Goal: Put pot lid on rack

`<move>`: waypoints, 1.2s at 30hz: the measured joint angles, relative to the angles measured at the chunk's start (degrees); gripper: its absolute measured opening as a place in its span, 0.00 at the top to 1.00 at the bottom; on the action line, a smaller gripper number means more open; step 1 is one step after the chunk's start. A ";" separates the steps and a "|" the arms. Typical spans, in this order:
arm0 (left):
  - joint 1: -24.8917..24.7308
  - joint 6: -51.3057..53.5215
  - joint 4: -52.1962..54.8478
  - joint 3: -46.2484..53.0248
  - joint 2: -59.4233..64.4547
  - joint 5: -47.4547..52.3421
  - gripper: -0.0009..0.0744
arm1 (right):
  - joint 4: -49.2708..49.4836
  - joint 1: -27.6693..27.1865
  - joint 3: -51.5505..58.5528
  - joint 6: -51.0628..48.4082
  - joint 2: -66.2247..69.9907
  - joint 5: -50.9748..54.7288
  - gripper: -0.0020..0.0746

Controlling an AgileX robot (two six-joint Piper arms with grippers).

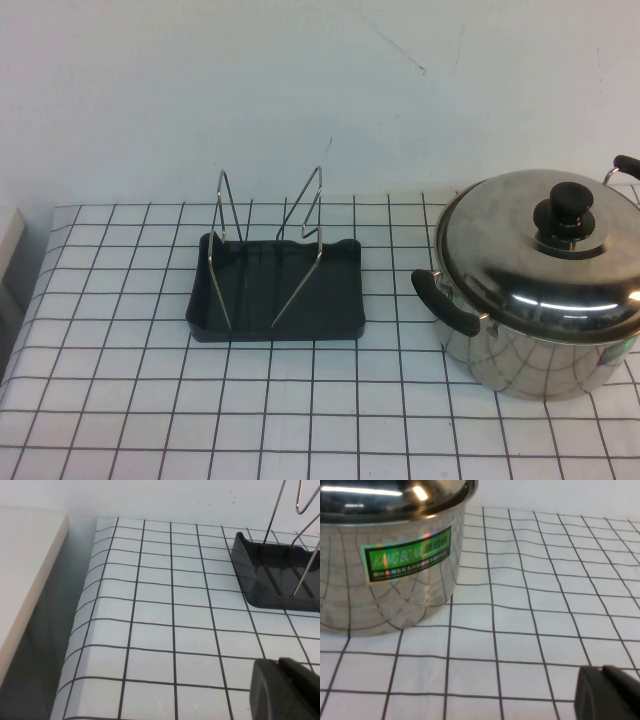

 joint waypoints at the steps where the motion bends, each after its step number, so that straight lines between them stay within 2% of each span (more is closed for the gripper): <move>1: 0.00 0.00 0.00 0.00 0.00 0.00 0.99 | 0.00 0.00 0.00 0.00 0.00 0.00 0.98; 36: 0.00 1.48 0.11 0.00 0.00 0.00 0.99 | -0.63 0.00 0.00 0.00 0.00 0.00 0.98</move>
